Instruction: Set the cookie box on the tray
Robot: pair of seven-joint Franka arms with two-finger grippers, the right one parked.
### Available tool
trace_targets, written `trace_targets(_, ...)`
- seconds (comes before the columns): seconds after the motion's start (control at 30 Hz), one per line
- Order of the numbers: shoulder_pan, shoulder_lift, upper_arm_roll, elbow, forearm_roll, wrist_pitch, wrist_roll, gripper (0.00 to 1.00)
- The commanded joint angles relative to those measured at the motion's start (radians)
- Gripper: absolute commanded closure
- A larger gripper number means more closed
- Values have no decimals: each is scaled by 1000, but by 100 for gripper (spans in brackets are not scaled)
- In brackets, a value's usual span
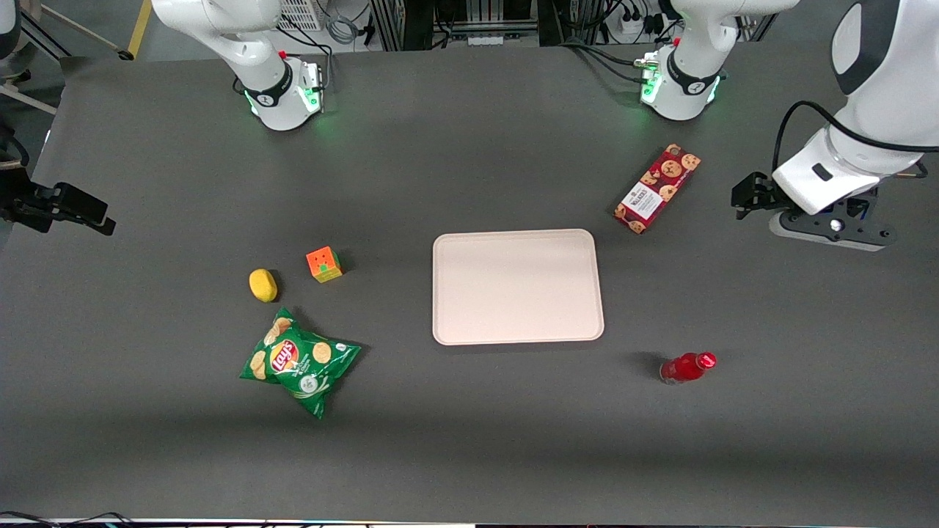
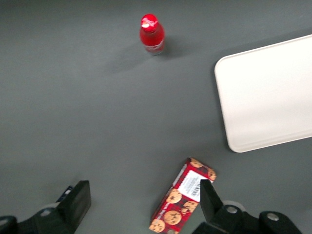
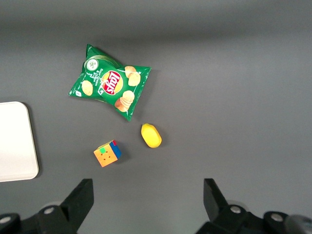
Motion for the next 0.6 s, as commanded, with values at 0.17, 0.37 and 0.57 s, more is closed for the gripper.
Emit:
trace_targets(0.17, -5, -28, 93, 4, 65, -62, 459, 0)
trace_targets(0.37, -7, -52, 168, -30, 55, -62, 646, 0)
trace_targets(0.57, -5, -166, 188, -174, 58, 2, 649, 0)
